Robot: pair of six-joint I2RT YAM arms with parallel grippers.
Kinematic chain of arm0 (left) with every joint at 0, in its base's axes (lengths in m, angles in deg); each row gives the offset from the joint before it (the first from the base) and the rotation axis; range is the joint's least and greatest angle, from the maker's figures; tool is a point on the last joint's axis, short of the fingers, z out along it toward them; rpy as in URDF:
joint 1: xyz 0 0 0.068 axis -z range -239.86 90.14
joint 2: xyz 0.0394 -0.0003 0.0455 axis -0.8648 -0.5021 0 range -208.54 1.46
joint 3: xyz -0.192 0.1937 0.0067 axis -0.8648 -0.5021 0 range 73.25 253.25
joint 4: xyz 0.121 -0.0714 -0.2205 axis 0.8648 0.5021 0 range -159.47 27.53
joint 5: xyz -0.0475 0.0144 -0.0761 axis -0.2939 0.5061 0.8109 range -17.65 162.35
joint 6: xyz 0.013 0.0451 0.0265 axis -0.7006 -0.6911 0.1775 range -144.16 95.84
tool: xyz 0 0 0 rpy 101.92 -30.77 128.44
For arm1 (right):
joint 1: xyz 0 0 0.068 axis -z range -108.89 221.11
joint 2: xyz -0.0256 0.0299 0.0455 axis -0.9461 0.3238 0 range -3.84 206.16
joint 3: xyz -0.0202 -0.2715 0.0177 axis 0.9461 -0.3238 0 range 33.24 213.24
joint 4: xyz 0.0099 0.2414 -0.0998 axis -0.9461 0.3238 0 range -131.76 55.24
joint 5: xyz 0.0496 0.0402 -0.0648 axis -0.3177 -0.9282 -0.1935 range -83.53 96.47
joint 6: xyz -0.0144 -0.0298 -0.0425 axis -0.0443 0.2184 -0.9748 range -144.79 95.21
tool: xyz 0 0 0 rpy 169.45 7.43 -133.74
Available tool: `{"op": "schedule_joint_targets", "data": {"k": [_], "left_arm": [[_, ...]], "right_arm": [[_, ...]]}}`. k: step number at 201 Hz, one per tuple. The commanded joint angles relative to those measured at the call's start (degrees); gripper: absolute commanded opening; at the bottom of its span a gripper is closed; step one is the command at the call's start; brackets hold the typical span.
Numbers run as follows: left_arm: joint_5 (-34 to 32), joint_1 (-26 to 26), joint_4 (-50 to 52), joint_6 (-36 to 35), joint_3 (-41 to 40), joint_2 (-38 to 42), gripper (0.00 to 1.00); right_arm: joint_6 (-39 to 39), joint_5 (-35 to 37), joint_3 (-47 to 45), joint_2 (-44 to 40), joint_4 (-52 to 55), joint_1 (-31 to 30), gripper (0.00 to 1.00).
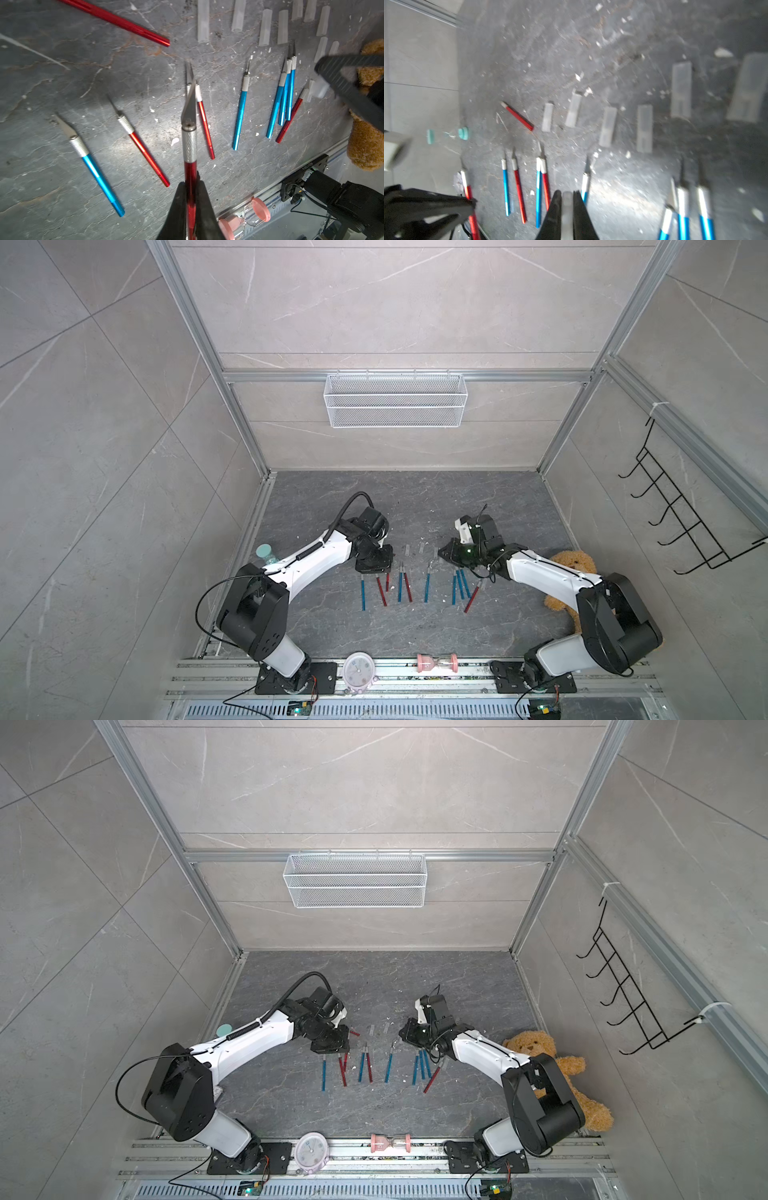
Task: Remove protective caps from carving knives
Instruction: Place the protective sleeve at the center of the board, then place the carving knife at the center of the board.
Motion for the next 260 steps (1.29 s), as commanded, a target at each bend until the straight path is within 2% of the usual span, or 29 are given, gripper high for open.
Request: {"op": "schedule_joint_targets", "data": {"k": [1,64,144,189,209,232,260], "left_arm": [[0.1,-2.5,1.2,-1.5,-1.2,2.7,0.09],[0.4,-8.4,2.3,-2.8,-3.8,5.1,0.09],[-2.0,-10.7,4.1,-3.0,-5.4,5.5,0.09],[-4.9,-12.1,5.7,-3.1,-6.2,5.5,0.1],[-8.0,-12.4,7.4,-3.3,-6.3,4.8,0.17],[-10.4,-12.7,8.6,-3.2,-6.4,4.1,0.2],[-11.3,-13.1,8.7,-3.1,-6.8,3.8,0.32]], "right_arm": [[-2.7,2.9,-2.8,-1.6,4.9,0.1,0.13],[-1.1,3.4,-4.8,1.8,2.3,-0.5,0.14],[0.2,4.4,-4.2,5.3,0.4,-2.8,0.2],[0.1,5.2,-4.0,3.2,1.3,-2.9,0.22],[-1.0,4.1,-3.4,1.4,1.5,-2.8,0.25],[-2.0,4.3,-1.9,-0.7,3.2,-2.9,0.27],[-2.7,3.2,-1.0,-3.1,3.4,-3.0,0.3]]}}
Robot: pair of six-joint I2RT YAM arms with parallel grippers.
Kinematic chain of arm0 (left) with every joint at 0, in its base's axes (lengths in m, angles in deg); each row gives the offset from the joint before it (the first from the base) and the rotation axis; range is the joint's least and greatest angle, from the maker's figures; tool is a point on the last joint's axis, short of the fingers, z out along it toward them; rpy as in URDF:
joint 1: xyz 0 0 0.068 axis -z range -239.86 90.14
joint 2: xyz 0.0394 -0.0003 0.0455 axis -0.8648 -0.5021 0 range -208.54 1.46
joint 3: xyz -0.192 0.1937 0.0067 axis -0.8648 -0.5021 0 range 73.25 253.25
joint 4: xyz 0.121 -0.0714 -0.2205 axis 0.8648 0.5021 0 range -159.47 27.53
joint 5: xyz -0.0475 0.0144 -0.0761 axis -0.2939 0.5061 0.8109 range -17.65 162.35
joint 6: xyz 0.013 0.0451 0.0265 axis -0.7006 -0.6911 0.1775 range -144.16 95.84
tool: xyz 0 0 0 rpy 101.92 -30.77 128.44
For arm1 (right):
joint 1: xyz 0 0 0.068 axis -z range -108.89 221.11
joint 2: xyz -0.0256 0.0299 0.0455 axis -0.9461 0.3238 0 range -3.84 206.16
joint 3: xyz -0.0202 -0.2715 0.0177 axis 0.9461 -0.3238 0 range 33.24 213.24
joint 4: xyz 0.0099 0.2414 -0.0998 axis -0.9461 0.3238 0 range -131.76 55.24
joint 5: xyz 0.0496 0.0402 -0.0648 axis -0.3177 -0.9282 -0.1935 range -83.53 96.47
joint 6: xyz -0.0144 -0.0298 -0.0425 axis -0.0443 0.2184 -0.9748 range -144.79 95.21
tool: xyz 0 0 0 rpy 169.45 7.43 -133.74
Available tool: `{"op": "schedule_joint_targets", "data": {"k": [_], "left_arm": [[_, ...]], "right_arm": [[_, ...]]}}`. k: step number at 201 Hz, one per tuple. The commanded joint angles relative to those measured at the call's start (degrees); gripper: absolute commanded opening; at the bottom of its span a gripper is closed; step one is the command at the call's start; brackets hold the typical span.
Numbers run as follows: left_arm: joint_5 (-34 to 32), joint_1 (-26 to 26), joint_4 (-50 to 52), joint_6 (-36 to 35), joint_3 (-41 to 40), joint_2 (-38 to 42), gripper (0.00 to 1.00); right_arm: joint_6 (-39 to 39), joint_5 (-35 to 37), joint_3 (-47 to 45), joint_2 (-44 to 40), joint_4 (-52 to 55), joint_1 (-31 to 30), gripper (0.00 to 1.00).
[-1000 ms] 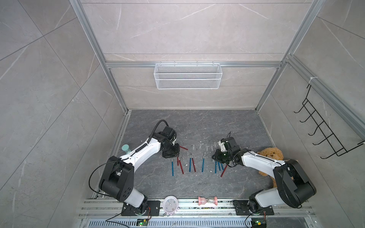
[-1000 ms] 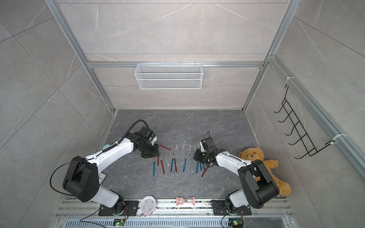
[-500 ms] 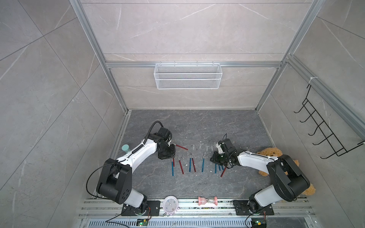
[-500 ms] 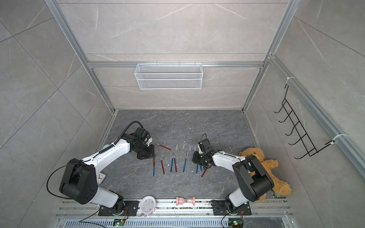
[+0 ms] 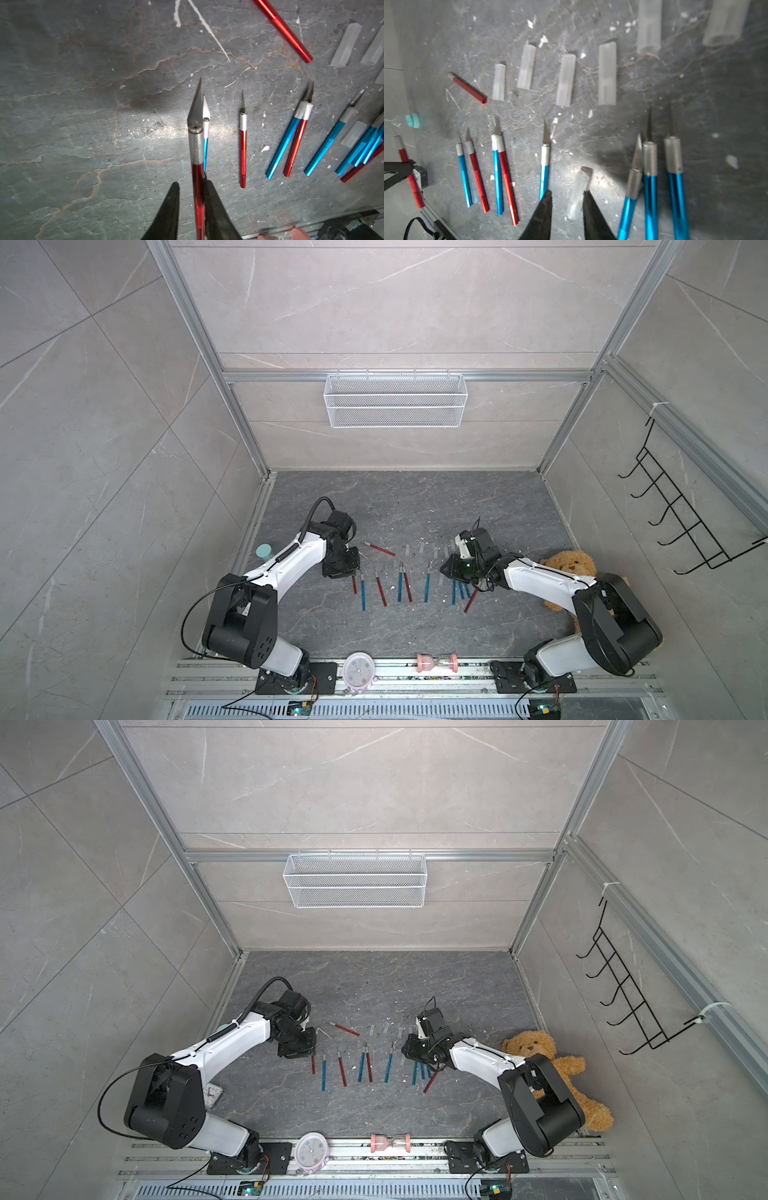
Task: Remove protective caps from carving knives
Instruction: Place the carving knife at the center of the board.
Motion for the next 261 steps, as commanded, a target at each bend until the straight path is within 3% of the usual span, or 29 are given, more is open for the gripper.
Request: {"op": "schedule_joint_targets", "data": {"k": [1,45,72,110,189,261], "left_arm": [[-2.3,-0.6,2.2,-0.7,-0.5,-0.1,0.33],[-2.3,-0.9,2.1,-0.9,0.2,-2.3,0.41],[-2.6,-0.9,2.2,-1.1,0.6,-3.5,0.52],[-2.9,-0.9,2.4,-1.1,0.7,-3.5,0.58],[-3.1,-1.5,2.5,-1.7,1.5,-2.6,0.6],[-4.2,-2.5,2.5,-2.5,2.6,-0.6,0.8]], "right_arm": [[-1.6,-0.6,2.0,-2.7,1.6,-0.4,0.31],[-3.3,-7.6,3.8,-2.7,-3.9,-4.2,0.37],[-3.2,-7.7,5.2,-0.4,-5.4,-7.0,0.38],[-2.7,-7.1,6.5,1.8,-6.8,-9.3,0.4],[-3.0,-6.1,6.4,1.0,-5.9,-9.2,0.44],[-4.8,-5.8,5.8,-3.0,-3.3,-5.5,0.52]]}}
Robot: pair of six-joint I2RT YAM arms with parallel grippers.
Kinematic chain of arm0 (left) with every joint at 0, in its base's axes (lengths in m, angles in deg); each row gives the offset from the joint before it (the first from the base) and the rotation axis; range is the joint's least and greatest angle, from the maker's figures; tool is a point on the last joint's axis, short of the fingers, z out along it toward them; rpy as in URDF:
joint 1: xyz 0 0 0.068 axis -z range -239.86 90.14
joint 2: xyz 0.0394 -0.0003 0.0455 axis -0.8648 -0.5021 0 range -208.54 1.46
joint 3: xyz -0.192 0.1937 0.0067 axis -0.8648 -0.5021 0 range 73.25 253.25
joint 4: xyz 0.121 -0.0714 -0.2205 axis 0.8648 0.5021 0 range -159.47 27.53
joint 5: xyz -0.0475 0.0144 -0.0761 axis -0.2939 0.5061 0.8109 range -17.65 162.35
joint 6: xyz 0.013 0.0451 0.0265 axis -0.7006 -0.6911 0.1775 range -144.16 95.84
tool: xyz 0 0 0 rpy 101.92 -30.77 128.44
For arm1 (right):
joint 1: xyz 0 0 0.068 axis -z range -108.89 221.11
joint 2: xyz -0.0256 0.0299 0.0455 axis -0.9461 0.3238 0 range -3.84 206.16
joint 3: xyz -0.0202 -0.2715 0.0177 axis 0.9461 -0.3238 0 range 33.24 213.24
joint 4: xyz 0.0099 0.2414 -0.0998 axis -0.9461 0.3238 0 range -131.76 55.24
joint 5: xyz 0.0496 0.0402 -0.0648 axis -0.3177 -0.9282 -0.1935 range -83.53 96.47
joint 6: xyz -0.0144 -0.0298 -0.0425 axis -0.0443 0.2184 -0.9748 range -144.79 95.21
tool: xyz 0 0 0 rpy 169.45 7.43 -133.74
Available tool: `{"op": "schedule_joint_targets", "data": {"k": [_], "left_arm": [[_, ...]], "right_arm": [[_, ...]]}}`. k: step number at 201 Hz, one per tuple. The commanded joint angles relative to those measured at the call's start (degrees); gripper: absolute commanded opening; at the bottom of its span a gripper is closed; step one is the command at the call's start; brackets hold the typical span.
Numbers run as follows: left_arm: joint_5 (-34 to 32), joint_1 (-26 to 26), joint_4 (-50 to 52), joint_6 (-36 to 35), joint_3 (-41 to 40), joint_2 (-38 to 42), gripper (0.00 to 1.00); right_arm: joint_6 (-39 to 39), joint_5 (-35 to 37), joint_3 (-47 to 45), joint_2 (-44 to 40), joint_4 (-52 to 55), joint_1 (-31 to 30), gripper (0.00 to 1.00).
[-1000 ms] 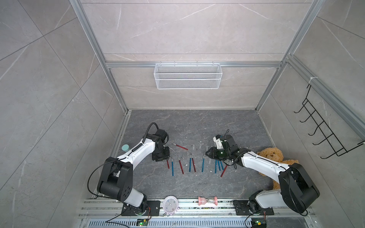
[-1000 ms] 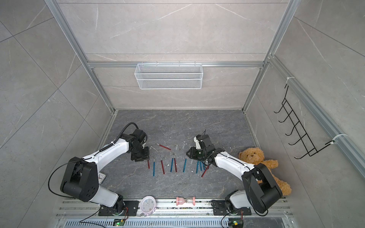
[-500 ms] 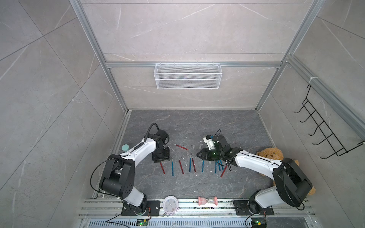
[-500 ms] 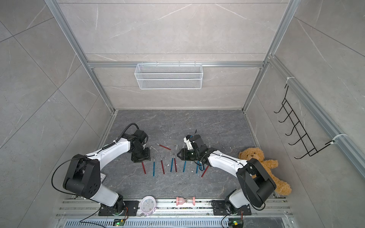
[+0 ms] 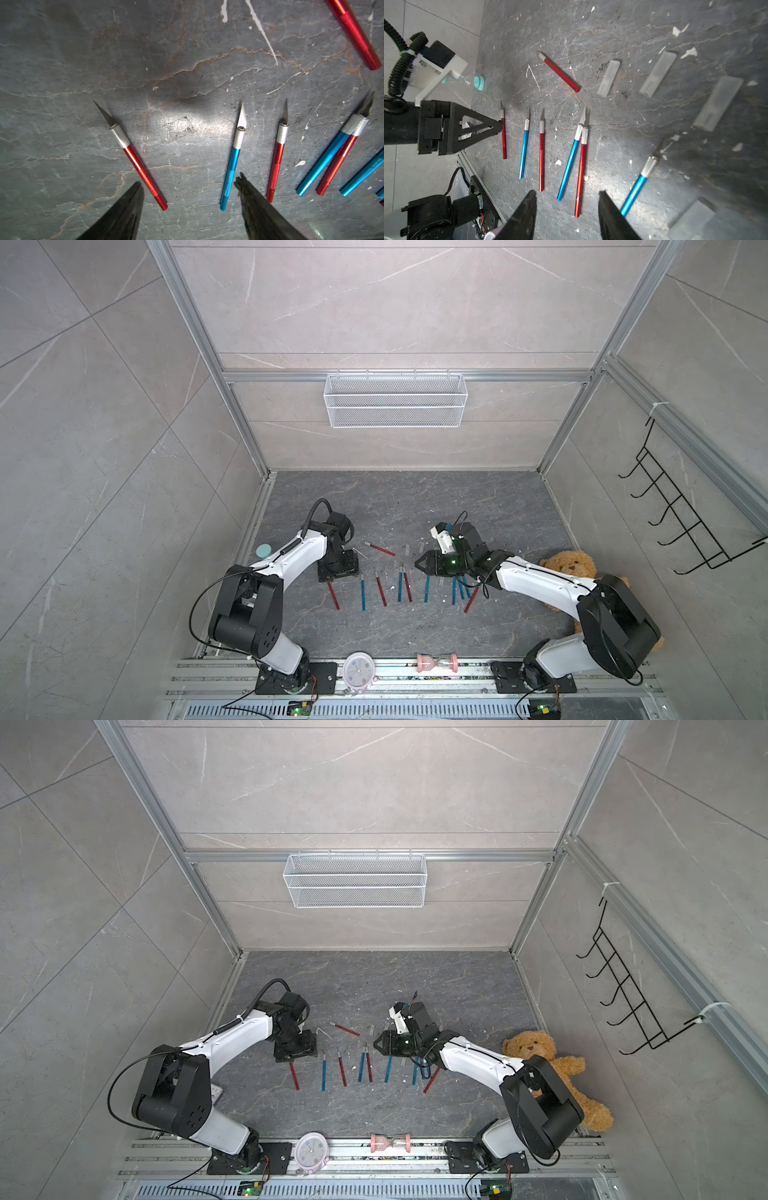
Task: Remove protective caps from carving knives
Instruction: Place the carving knife at the center of the board, then reset both arms
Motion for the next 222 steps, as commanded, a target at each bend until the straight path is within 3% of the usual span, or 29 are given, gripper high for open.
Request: {"op": "schedule_joint_targets", "data": {"k": [1,68,110,145,154,222], "left_arm": [[-1.2,-0.6,1.4,-1.4,2.6,2.5,0.8],[-3.4,-2.6,-6.3,-4.7,3.7,6.7,0.92],[-9.6,-4.4,-13.8,-7.4,1.2,12.6,0.99],[-17.2,-4.8,-24.2,-12.3,-6.6,21.9,1.0],[-18.9,-5.0,-27.0,-13.3,-8.7,24.5,0.99],[-25.0,-9.9,-46.4,-17.1,-25.4,36.2,1.0]], "right_arm": [[-1.7,0.4,0.9,-3.0,1.7,1.8,0.52],[-7.6,2.8,0.2,-12.8,11.4,11.2,0.68],[-12.4,3.6,1.2,-17.6,17.7,20.6,0.83],[-13.6,0.0,1.4,-18.5,17.5,29.7,0.9],[-13.6,-0.6,1.4,-18.6,17.3,31.7,1.0],[-13.3,2.0,2.4,-19.4,18.1,39.7,1.0]]}}
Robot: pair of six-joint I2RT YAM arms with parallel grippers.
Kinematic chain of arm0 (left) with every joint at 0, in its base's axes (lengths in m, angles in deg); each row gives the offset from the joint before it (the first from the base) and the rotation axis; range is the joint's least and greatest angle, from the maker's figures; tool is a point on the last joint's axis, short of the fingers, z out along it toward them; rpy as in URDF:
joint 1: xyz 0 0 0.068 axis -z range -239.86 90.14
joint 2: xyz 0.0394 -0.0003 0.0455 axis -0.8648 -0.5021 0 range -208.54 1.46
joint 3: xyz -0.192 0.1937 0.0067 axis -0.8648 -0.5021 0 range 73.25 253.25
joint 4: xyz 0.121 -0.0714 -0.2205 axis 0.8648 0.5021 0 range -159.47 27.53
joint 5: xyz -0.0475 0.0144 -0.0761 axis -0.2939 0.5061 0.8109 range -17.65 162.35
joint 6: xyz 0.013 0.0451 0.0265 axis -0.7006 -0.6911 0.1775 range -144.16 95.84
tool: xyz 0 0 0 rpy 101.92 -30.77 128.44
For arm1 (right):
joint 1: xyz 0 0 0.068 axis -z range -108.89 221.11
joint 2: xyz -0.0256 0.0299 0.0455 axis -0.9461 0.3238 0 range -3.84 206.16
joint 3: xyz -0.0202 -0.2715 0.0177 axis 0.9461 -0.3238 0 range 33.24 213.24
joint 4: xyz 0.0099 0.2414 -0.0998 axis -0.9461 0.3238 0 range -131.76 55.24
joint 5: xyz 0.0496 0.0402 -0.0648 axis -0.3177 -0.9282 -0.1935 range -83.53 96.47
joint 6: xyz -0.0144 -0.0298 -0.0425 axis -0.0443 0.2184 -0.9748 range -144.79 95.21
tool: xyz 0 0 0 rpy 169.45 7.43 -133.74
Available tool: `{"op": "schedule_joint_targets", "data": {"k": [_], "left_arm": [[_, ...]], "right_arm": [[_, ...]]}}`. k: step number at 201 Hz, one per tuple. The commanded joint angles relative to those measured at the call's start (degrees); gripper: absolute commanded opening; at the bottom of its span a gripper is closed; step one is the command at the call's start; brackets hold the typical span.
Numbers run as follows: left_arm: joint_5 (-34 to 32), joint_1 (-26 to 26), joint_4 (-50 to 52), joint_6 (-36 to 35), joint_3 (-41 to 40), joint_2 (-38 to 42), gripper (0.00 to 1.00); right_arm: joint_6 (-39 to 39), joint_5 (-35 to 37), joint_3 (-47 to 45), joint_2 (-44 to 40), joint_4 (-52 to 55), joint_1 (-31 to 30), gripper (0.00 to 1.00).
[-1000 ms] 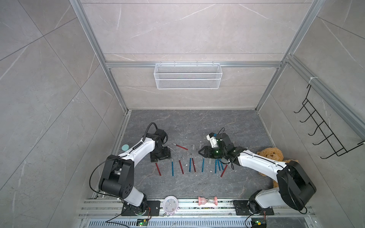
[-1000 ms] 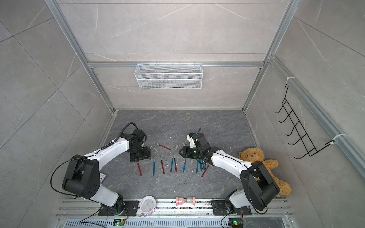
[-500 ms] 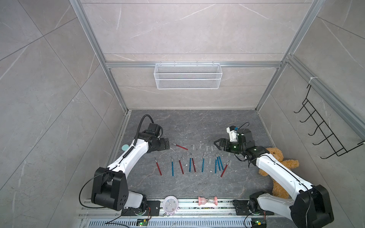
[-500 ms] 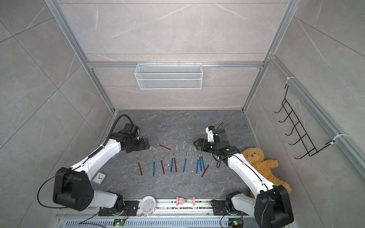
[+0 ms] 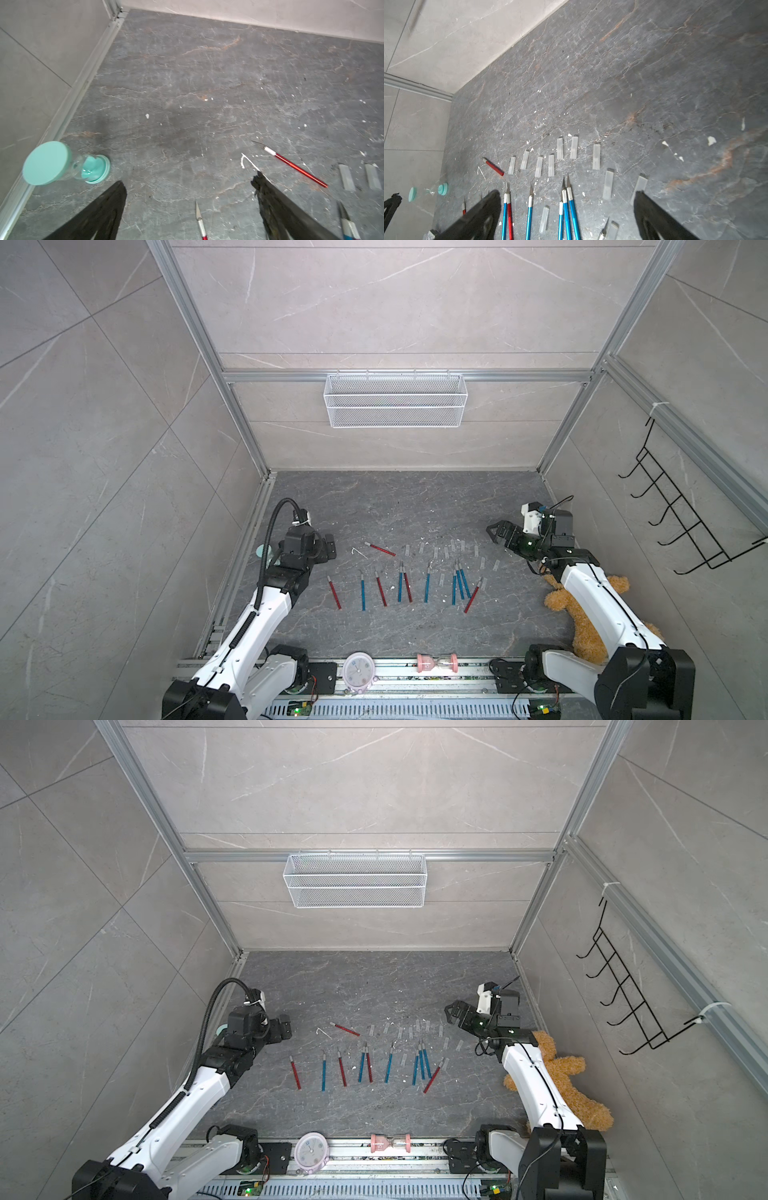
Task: Remove protective caps from carving knives
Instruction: Reset both arms
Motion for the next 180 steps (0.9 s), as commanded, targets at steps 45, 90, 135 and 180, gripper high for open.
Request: {"op": "schedule_joint_targets", "data": {"k": [45,90,135,180], "left_arm": [[-1.2,-6.1,-26.2,-6.4,-13.2,2.0,1.0],[6.5,-12.7,-40.2,-8.4,-18.4,-6.1,1.0],[11.4,-14.3,-49.1,-9.4,-16.7,-17.9,1.0],[13.4,-14.4,-53.6,-11.9,-14.7,-25.3,1.0]], "right_arm": [[-2.4,3.4,-0.5,-6.4,0.6,3.1,1.0],[-4.6,1.2,-0.6,-7.6,-0.6,3.4,1.0],[-5.2,3.5,-3.0,-7.3,-5.3,3.5,1.0],[-6.0,4.6,-8.7,-7.9,-13.9,3.6,1.0]]}}
